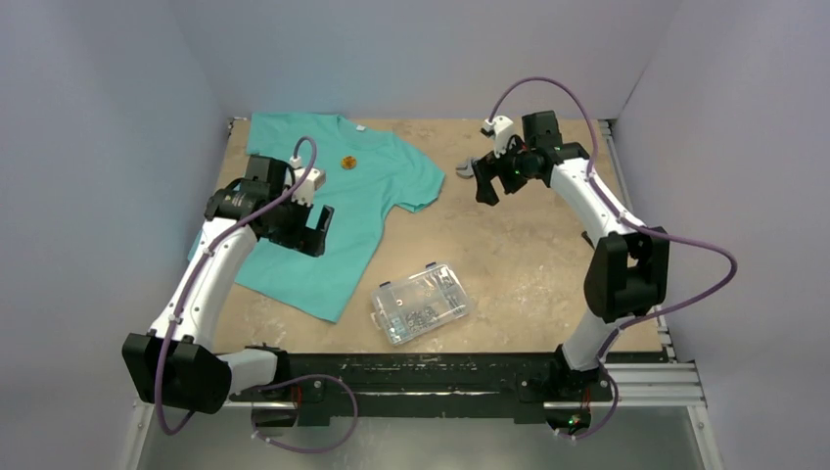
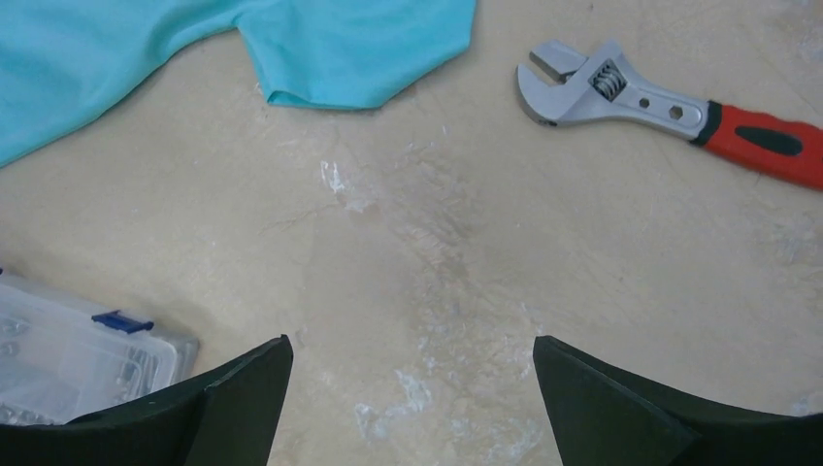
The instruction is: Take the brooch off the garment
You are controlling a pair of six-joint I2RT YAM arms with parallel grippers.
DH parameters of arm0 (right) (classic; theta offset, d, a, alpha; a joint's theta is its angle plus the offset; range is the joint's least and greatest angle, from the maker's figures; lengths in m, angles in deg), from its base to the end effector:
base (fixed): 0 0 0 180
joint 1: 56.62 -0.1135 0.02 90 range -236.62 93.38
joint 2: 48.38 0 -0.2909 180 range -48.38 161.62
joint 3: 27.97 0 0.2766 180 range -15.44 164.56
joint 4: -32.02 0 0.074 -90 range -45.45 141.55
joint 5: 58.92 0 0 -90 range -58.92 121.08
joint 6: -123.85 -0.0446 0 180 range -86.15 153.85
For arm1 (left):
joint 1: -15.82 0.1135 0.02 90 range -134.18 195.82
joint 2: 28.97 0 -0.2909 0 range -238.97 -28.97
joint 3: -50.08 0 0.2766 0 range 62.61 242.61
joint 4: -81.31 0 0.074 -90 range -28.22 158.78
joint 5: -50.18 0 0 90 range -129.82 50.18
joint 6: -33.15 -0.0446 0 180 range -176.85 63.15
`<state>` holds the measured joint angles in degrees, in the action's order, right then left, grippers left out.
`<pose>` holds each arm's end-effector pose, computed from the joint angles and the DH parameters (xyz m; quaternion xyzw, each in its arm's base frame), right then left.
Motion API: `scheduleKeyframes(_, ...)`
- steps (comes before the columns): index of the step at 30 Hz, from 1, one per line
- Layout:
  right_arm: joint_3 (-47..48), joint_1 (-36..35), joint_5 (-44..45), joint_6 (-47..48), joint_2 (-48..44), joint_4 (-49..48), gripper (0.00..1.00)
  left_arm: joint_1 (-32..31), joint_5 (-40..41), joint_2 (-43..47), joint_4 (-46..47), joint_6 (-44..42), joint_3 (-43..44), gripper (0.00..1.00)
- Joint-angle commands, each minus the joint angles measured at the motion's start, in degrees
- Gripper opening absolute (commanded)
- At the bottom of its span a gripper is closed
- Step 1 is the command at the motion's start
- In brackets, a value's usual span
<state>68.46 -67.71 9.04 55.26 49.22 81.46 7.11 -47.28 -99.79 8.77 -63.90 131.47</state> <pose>0.3974 0.0949 0.3071 -0.3204 0.8692 0.1495 0.3456 0.2481 -0.0439 0.3346 0.1483 0.9569 -0.0666 0.2407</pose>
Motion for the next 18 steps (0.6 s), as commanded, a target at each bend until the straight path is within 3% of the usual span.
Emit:
scheduleKeyframes(1, 8.3, -1.7, -1.7, -1.3, 4.1, -1.6, 0.99, -0.2, -1.4, -0.3, 3.7, 0.6, 2.6, 1.0)
scheduleKeyframes(11, 23.1, -5.8, -1.4, -6.4, 19.4, -7.4, 0.95, -0.2, -0.3, -2.7, 2.2, 0.0, 5.3, 1.0)
scheduleKeyframes(18, 32.2, -8.0, 0.2, -11.4, 30.4, -10.9, 0.81, -0.2, 0.8, -4.7, 1.1, 1.2, 7.6, 1.0)
